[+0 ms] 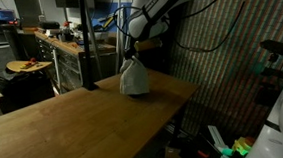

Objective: Put the towel on the table into the box

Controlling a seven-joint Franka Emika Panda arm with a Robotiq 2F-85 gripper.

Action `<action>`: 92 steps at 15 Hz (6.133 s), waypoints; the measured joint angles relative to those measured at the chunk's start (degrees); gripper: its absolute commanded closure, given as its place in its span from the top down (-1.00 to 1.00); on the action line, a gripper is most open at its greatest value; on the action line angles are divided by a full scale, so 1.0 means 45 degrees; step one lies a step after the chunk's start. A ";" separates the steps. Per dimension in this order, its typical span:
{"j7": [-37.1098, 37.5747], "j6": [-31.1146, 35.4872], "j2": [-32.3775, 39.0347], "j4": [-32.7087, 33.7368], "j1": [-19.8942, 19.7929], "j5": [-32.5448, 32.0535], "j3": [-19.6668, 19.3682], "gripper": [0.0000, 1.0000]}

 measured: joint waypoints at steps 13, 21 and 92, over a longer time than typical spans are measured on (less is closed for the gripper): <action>-0.1129 0.1183 0.1784 -0.0106 -0.0537 0.0353 -0.0302 -0.72; -0.2665 0.1088 0.2003 -0.0314 -0.0521 0.1529 0.0644 -0.72; -0.5352 -0.2739 0.0447 0.0702 -0.1474 0.3519 0.0968 -0.97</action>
